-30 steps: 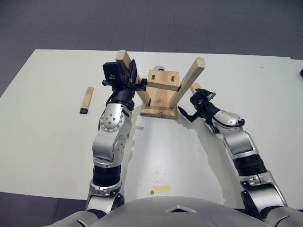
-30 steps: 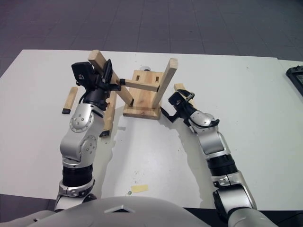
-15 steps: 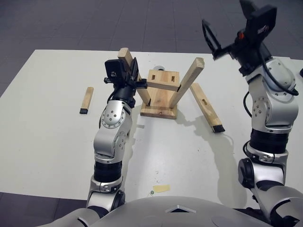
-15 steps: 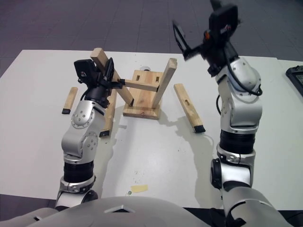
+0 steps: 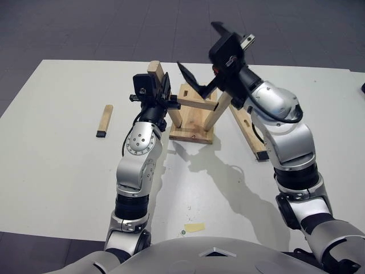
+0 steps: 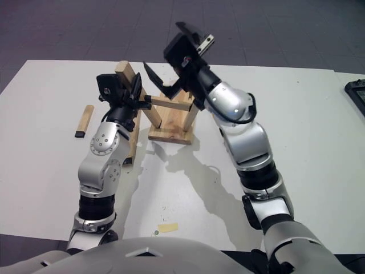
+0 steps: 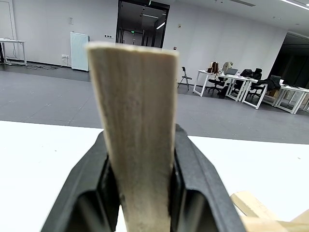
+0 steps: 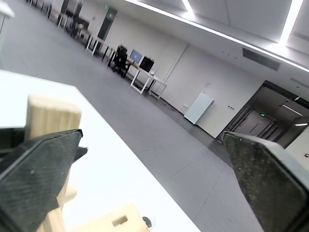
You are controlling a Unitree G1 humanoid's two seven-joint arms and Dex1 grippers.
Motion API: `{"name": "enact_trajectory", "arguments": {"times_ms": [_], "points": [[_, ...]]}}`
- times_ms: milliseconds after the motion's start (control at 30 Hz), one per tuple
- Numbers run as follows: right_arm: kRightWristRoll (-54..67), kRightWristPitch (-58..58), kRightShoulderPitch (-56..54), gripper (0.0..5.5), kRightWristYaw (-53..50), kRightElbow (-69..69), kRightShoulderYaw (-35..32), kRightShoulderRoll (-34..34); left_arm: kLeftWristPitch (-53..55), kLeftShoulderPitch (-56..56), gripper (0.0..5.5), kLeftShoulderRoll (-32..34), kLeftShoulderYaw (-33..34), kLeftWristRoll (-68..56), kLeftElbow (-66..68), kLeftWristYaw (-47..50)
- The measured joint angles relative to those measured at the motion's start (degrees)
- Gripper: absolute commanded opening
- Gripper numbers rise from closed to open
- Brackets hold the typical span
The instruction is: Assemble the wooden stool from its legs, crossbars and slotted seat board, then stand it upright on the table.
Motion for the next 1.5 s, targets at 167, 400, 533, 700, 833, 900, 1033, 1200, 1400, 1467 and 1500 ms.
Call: {"name": "enact_trajectory", "arguments": {"times_ms": [167, 400, 533, 700, 833, 900, 1033, 1200, 1400, 1467, 1500], "points": [[-6.6, -1.7, -0.5, 5.40, -2.6, 0.9, 3.1, 1.4, -0.3, 0.1, 1.03, 0.0, 0.2, 0.0, 0.1, 0.1], [-20.6, -4.8, -1.6, 5.40, -5.6, 7.0, 10.4, 1.2, -0.4, 0.2, 1.03, 0.0, 0.3, -0.1, -0.1, 0.2], [-26.4, -4.2, 0.6, 5.40, -1.1, 9.2, 16.7, -0.9, 0.0, 0.4, 1.03, 0.0, 0.3, -0.2, -0.5, 0.3], [-29.0, -5.1, 0.9, 5.40, 0.1, 9.1, 16.3, -0.5, 0.4, 0.4, 1.03, 0.0, 0.2, -0.2, -0.7, 0.4], [-26.8, -6.4, 1.3, 5.40, -5.1, 10.3, 8.4, 3.4, 0.4, 0.4, 1.03, 0.0, 0.1, -0.2, -0.8, 0.4], [-25.3, -7.4, 0.2, 5.40, -8.2, 9.7, 4.1, 6.4, 0.4, 0.4, 1.03, 0.0, 0.1, -0.2, -0.8, 0.4], [-25.7, -7.7, 0.0, 5.40, -6.5, 10.6, 4.6, 6.3, 0.4, 0.5, 1.03, 0.0, 0.0, -0.1, -0.9, 0.4], [-28.5, -7.2, 4.0, 5.40, -2.1, 12.4, 9.5, 4.8, 0.5, 0.7, 1.03, 0.1, -0.1, -0.1, -1.0, 0.4], [-27.2, -9.0, 3.9, 5.40, -4.5, 12.9, 5.9, 7.2, 0.5, 0.6, 1.03, 0.1, -0.3, -0.3, -0.9, -0.2], [-23.6, -10.4, 2.6, 5.40, -7.5, 12.2, 0.6, 10.1, 0.5, 0.5, 1.03, 0.1, -0.3, -0.6, -0.8, -0.7], [-22.1, -11.2, 2.0, 5.40, -8.3, 11.6, -1.0, 10.9, 0.5, 0.4, 1.03, 0.1, -0.3, -0.6, -0.7, -0.9]]}}
